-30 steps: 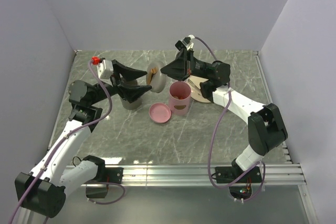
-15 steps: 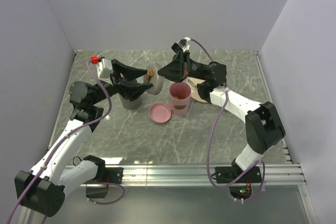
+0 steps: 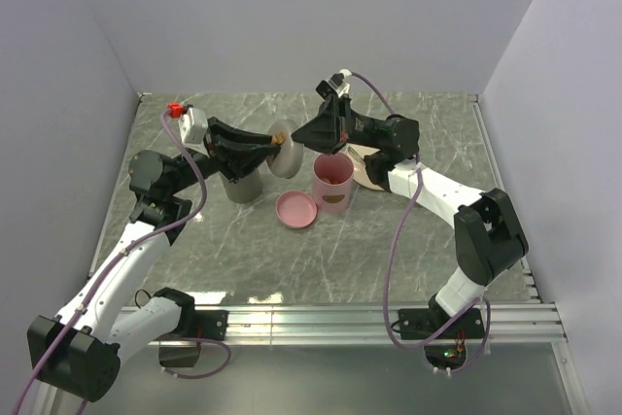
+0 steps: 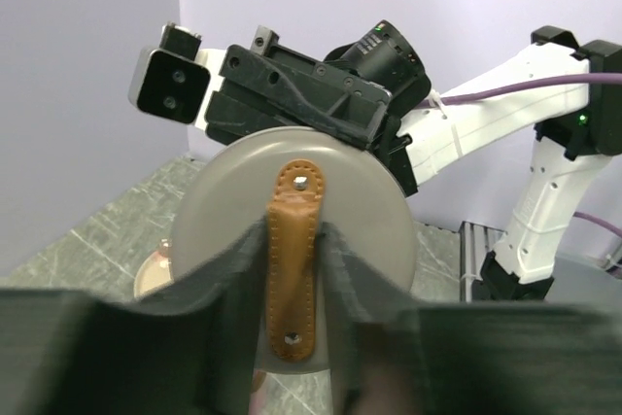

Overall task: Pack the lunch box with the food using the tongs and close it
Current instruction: Pick up the box lid from the center of the board.

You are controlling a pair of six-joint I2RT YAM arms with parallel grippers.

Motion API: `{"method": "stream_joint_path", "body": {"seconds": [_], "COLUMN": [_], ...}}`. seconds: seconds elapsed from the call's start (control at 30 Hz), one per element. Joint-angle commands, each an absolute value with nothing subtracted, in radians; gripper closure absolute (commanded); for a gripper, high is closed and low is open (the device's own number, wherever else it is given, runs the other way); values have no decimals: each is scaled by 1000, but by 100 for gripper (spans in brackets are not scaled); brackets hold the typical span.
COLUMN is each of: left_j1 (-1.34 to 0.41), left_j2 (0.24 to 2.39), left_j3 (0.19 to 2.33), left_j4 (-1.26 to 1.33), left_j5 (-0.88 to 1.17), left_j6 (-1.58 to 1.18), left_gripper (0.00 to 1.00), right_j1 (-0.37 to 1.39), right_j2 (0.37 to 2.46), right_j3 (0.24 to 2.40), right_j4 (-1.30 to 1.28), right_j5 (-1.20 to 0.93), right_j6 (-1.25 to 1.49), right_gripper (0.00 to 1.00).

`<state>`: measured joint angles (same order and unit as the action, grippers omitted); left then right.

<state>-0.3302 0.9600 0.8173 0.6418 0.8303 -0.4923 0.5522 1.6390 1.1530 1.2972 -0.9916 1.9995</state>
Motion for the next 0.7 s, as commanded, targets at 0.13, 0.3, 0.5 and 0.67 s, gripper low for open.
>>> {"method": "stream_joint_path", "body": {"seconds": [0.13,0.3,0.5,0.67], "left_j1": [-334,-334,-321,-284], "left_j2": [953,930,905,926], "left_j3": [824,857,965,1066], "left_j4": [640,491,76,-176], "left_j5": [825,808,715,580], "left_j6": [-508,-448,-244,-128], "left_gripper": [99,99,99,99], "right_j1": [558,555,512,470], "right_j2": [1585,1546,1453,1373], "right_j3": [1187,1192,1299,1371], "right_j4": [1487,1209,326,-169], "right_j5": [-1034,-1120,-1146,-990], "right_j6": [2033,1841,1161,651], "right_gripper": [99,46,5,0]}}
